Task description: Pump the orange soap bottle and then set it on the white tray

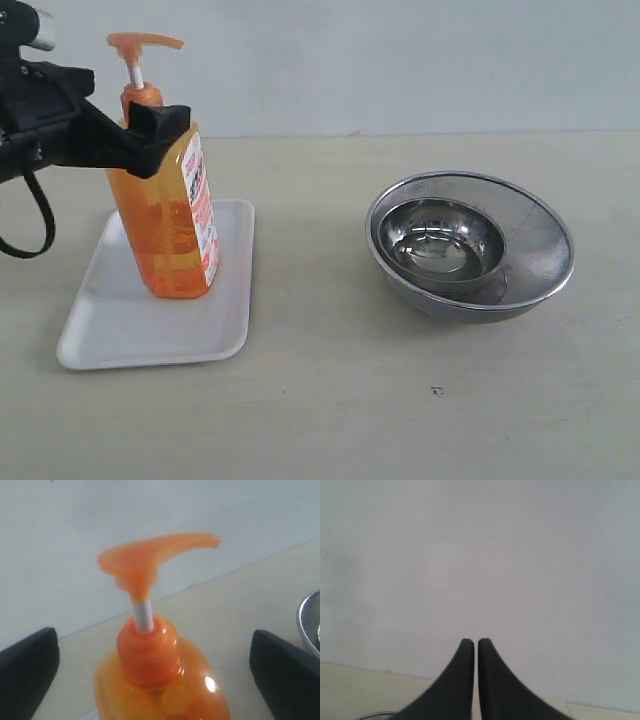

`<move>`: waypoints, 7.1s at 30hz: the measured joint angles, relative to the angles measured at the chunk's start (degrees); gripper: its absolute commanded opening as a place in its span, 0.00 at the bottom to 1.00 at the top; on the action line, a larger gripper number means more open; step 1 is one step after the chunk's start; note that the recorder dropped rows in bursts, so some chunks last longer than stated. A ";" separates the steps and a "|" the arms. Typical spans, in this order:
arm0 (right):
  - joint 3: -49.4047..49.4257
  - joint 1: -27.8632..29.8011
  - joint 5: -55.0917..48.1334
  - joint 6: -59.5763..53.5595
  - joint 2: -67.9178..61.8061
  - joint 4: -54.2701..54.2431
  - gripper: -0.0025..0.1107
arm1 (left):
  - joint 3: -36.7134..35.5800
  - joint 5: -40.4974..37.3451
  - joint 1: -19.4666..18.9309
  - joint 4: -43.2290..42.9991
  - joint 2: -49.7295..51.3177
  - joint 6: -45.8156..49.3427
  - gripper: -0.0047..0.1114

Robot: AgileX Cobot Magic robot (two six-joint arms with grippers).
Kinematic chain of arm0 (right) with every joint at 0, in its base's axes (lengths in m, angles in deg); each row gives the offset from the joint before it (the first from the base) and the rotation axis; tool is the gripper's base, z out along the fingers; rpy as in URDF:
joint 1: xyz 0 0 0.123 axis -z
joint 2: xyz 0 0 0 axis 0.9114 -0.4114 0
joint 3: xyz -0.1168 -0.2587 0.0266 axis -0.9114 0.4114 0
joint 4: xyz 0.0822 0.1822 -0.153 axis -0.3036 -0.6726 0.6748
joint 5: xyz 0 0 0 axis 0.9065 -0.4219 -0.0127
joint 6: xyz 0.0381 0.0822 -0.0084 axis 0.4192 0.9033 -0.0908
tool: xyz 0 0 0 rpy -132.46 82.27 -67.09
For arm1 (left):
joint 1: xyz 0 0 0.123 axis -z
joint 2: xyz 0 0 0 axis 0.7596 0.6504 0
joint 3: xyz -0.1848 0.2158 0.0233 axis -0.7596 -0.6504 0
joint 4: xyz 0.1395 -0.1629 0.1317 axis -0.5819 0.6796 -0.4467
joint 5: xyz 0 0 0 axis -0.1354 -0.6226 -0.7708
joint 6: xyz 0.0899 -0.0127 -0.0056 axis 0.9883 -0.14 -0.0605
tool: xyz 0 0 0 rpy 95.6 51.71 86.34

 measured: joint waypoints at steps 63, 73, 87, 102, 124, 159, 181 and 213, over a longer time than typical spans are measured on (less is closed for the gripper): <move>6.75 0.00 10.85 -117.52 -58.51 -113.62 0.02 | -16.08 1.98 -8.64 -0.46 -14.04 -2.61 0.86; 6.43 0.00 11.96 -119.15 -58.51 -113.70 0.02 | -16.08 2.32 -8.64 -0.69 -14.04 -2.69 0.50; 6.33 0.00 3.04 -125.95 -62.64 -118.66 0.02 | -16.08 7.90 -8.64 -0.92 -13.77 -0.69 0.08; -4.06 0.00 -10.27 -129.56 -77.12 -124.26 0.02 | -16.08 16.89 -13.12 -1.16 2.04 8.40 0.08; -22.15 -4.79 -8.14 -116.47 -93.40 -115.03 0.02 | -12.88 30.65 -24.88 -31.04 14.44 -7.40 0.08; -34.82 -7.43 -9.23 -106.46 -101.32 -111.38 0.02 | -7.63 32.99 -24.26 -34.73 17.96 -11.64 0.08; -34.82 -5.72 -8.34 -102.89 -101.32 -103.32 0.02 | -7.63 26.53 -26.30 -34.62 17.96 -13.23 0.08; -34.82 5.96 -27.36 -101.01 -80.85 -93.12 0.02 | -7.63 28.14 -28.96 -36.73 -10.29 -20.91 0.08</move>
